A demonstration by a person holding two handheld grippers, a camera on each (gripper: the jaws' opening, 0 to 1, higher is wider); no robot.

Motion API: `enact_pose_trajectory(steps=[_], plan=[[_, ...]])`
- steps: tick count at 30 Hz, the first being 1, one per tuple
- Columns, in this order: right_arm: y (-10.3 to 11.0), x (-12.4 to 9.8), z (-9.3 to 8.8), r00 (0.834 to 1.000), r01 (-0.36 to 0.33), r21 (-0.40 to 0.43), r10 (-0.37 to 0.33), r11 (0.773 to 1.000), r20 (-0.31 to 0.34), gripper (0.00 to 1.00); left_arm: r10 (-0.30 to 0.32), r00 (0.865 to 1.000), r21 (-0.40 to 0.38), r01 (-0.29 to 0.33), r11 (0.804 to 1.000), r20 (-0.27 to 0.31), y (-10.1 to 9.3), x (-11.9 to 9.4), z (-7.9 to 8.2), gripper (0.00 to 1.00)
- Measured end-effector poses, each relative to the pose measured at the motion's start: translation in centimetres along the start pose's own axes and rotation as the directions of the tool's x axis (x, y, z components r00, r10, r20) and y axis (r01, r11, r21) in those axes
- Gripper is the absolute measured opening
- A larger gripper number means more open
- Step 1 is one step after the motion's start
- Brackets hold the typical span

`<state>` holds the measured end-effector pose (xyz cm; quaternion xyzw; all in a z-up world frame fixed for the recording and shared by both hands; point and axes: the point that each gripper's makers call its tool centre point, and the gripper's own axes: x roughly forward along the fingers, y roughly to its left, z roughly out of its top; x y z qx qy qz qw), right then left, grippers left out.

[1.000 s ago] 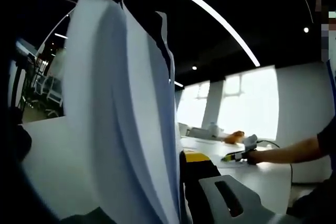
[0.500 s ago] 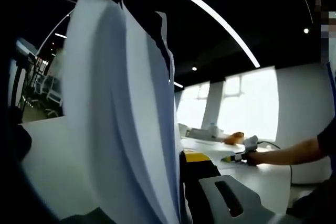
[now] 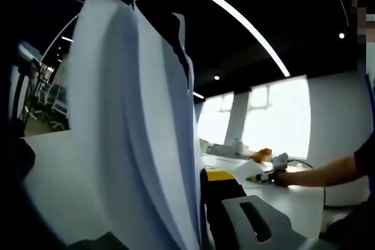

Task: Organize the stack of printing papers by aligning and flattening the scattered papers on the table

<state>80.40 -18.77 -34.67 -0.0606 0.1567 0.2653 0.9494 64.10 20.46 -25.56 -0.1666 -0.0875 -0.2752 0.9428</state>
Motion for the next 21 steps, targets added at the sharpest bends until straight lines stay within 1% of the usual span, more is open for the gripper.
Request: enact_pose_trajectory(steps=[1, 2, 3, 6, 7, 13, 21], plan=[[0.2, -0.1, 0.0, 1.000, -0.001, -0.001, 0.001, 1.000, 0.000, 0.26, 0.000, 1.000, 0.000, 0.000, 1.000, 0.000, 0.0, 0.0, 0.0, 0.07], [-0.7, 0.4, -0.1, 1.000, -0.002, 0.001, 0.002, 1.000, -0.001, 0.25, 0.000, 1.000, 0.001, 0.000, 1.000, -0.001, 0.0, 0.0, 0.0, 0.07], [-1.1, 0.6, -0.1, 1.000, -0.003, -0.004, 0.003, 1.000, 0.000, 0.25, -0.001, 1.000, 0.002, 0.001, 1.000, -0.002, 0.0, 0.0, 0.0, 0.07], [-0.9, 0.4, 0.0, 1.000, 0.001, -0.005, -0.001, 1.000, -0.002, 0.23, 0.001, 1.000, 0.001, -0.001, 1.000, -0.002, 0.1, 0.0, 0.0, 0.07], [-0.8, 0.3, -0.1, 1.000, 0.002, -0.001, -0.002, 1.000, -0.005, 0.20, 0.001, 1.000, 0.001, -0.001, 1.000, -0.001, 0.1, 0.0, 0.0, 0.07], [-0.2, -0.5, 0.0, 1.000, 0.004, 0.041, -0.004, 0.999, -0.005, 0.13, 0.002, 1.000, 0.003, -0.002, 1.000, -0.001, 0.2, 0.0, 0.0, 0.07], [0.9, -1.7, 0.2, 1.000, -0.003, 0.107, 0.001, 0.994, 0.017, 0.04, 0.004, 1.000, 0.003, -0.004, 1.000, 0.000, 0.2, 0.0, 0.0, 0.07]])
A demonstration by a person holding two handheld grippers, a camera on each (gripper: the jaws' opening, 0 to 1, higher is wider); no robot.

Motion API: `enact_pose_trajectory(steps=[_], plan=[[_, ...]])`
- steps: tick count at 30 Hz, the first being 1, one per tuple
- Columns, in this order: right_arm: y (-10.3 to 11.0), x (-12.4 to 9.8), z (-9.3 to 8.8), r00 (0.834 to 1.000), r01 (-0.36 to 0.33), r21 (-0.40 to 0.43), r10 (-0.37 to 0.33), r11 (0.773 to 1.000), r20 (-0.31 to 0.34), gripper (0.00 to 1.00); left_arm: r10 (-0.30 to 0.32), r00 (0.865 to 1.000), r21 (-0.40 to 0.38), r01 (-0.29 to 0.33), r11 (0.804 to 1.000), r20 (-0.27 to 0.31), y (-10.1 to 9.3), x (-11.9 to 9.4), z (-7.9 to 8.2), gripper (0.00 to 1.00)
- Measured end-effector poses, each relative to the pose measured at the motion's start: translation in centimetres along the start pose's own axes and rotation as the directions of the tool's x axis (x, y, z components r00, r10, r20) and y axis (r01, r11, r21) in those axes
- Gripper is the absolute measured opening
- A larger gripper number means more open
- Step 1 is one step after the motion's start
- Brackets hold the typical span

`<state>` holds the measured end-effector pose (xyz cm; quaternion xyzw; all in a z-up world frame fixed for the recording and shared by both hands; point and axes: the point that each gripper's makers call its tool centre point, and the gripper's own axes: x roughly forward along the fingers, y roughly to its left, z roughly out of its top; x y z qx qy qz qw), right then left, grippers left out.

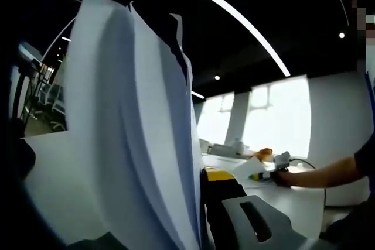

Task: Organize the stack of printing papers by aligning and flattening the scattered papers on the table

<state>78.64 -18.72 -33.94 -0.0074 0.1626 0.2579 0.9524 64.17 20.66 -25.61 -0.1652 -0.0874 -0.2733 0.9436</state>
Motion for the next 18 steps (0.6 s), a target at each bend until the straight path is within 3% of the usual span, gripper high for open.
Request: enact_pose_trajectory(steps=[2, 3, 6, 18], plan=[[0.3, -0.2, 0.1, 1.000, -0.003, 0.016, 0.003, 1.000, 0.009, 0.02, 0.000, 1.000, 0.000, 0.000, 1.000, 0.000, 0.0, 0.0, 0.0, 0.07], [-1.0, 0.4, 0.3, 1.000, -0.005, 0.026, 0.005, 1.000, 0.010, 0.01, 0.000, 1.000, 0.001, 0.000, 1.000, 0.000, 0.0, 0.0, 0.0, 0.07], [-1.2, 0.4, 0.4, 1.000, -0.007, 0.043, 0.007, 0.999, 0.014, 0.00, 0.001, 1.000, 0.001, -0.001, 1.000, 0.001, 0.0, 0.0, 0.0, 0.07], [-1.0, 0.1, 0.7, 1.000, -0.013, 0.088, 0.011, 0.996, 0.021, 0.00, 0.000, 1.000, -0.001, 0.000, 1.000, 0.000, -0.2, 0.0, 0.0, 0.07]])
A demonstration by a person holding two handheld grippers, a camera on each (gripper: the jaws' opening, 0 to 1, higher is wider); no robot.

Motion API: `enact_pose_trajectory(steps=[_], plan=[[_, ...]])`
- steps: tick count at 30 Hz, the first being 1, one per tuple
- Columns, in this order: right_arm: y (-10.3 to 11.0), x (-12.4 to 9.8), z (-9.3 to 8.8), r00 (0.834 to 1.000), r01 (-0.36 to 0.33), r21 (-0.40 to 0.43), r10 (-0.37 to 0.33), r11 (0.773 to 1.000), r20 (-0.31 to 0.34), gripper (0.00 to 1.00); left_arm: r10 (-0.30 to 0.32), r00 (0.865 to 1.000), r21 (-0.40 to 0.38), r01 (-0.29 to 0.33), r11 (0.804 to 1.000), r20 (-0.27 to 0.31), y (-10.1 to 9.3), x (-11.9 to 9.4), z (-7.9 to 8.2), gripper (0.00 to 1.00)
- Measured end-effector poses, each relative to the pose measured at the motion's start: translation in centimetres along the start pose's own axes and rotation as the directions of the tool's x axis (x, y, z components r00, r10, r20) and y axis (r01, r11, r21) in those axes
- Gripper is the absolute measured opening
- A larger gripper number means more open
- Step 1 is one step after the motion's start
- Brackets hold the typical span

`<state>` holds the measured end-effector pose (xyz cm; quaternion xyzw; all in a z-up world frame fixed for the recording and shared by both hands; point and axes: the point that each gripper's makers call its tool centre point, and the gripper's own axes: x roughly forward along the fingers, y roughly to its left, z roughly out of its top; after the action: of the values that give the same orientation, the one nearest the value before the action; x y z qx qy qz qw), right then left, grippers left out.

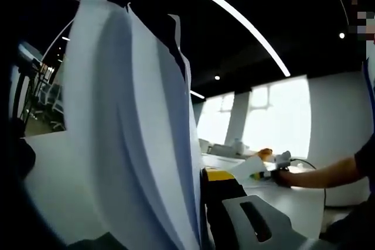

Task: Organize the stack of printing papers by aligning and flattening the scattered papers on the table

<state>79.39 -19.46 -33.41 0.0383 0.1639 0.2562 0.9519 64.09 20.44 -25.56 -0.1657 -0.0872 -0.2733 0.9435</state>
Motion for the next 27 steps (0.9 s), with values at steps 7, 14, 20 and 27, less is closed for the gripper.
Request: enact_pose_trajectory(steps=[7, 14, 20, 27], plan=[[-0.8, -0.1, 0.3, 1.000, -0.011, 0.051, 0.011, 0.999, 0.010, 0.00, -0.004, 1.000, 0.004, 0.004, 1.000, -0.006, -0.2, 0.1, -0.1, 0.07], [-1.0, -0.1, 0.4, 1.000, -0.018, 0.072, 0.016, 0.997, 0.021, 0.00, -0.008, 1.000, 0.001, 0.008, 1.000, -0.006, -0.3, 0.1, -0.1, 0.08], [-0.2, -0.6, 0.7, 0.999, -0.006, 0.104, 0.001, 0.995, 0.048, 0.00, -0.015, 1.000, -0.004, 0.016, 1.000, 0.001, -0.3, 0.0, 0.0, 0.08], [1.3, -2.1, 1.7, 0.990, -0.022, 0.129, 0.003, 0.991, 0.144, 0.00, -0.020, 1.000, -0.010, 0.020, 1.000, 0.000, -0.3, 0.0, 0.0, 0.08]])
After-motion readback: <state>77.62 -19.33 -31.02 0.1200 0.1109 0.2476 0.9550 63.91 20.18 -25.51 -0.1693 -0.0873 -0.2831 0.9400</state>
